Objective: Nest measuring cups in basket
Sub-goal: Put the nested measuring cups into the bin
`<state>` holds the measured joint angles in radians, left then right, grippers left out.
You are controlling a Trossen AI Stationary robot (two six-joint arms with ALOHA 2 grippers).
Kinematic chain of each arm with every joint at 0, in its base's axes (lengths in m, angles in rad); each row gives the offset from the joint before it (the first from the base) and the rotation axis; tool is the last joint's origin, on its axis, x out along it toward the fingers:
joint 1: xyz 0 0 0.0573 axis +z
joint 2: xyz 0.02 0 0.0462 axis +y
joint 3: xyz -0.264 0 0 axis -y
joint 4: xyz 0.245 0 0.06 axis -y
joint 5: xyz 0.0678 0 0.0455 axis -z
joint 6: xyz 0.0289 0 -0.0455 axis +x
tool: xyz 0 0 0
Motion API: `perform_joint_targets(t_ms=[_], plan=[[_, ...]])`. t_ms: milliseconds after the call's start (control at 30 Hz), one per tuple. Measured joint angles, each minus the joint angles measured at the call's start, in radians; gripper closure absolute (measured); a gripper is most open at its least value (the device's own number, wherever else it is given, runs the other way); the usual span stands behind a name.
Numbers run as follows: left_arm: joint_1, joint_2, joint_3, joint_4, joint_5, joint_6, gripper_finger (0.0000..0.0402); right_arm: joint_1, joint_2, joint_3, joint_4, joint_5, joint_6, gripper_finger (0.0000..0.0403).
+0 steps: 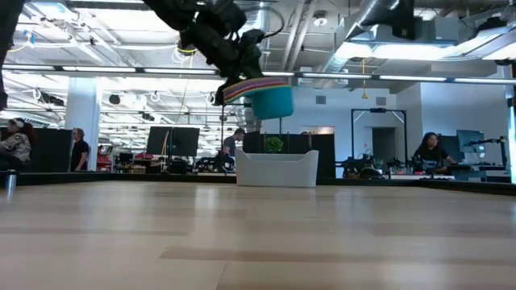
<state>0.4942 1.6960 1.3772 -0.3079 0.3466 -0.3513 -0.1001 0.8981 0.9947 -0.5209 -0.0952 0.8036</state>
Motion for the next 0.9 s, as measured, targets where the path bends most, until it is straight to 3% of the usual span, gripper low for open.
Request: perform_joint_targets(t_ms=[133, 367, 667, 900], plan=[[0.117, 0.074, 0.099, -0.051, 0.088, 0.148, 0.0278, -0.08, 0.007, -0.001, 0.002, 0.005, 0.021, 0.0082], [0.228, 0.248, 0.314, -0.148, 0.205, 0.372, 0.0278, -0.195, 0.021, 0.0, 0.008, 0.018, 0.063, 0.0082], [0.26, 0.472, 0.608, -0.25, 0.252, 0.59, 0.0278, -0.245, 0.055, 0.0, 0.007, 0.018, 0.115, 0.0082], [0.244, 0.567, 0.688, -0.257, 0.249, 0.683, 0.0278, -0.245, 0.068, -0.001, 0.001, 0.043, 0.15, 0.0082]])
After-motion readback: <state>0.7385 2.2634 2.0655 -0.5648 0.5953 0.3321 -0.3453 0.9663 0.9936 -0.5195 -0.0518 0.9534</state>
